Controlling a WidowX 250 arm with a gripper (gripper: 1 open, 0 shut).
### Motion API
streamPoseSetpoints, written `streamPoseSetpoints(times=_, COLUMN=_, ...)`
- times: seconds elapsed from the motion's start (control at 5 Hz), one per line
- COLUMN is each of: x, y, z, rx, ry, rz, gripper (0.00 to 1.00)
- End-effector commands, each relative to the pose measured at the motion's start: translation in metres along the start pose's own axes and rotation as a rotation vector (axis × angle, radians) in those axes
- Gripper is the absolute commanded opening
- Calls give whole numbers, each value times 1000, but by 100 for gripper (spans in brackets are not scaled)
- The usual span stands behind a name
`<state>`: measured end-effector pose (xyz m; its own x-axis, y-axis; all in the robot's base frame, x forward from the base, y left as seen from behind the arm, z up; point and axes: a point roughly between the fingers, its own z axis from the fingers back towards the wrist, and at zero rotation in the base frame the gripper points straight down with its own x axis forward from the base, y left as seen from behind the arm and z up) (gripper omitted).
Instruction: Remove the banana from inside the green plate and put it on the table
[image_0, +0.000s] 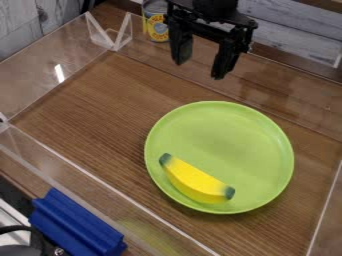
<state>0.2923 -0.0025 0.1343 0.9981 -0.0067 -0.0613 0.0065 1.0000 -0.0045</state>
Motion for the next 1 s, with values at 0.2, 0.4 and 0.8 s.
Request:
streamPoseSetpoints(times=0.2, x=-39, y=-22, z=-9, rx=-24, ry=-46, rz=124, gripper=100)
streamPoseSetpoints(times=0.4, x=-57, y=-30, z=-13, rx=-46, ry=-86, rz=227, gripper=100)
streamPoseSetpoints(times=0.8, x=-68, y=-38, z=-46, rx=-108, ry=-128, rz=393, gripper=100)
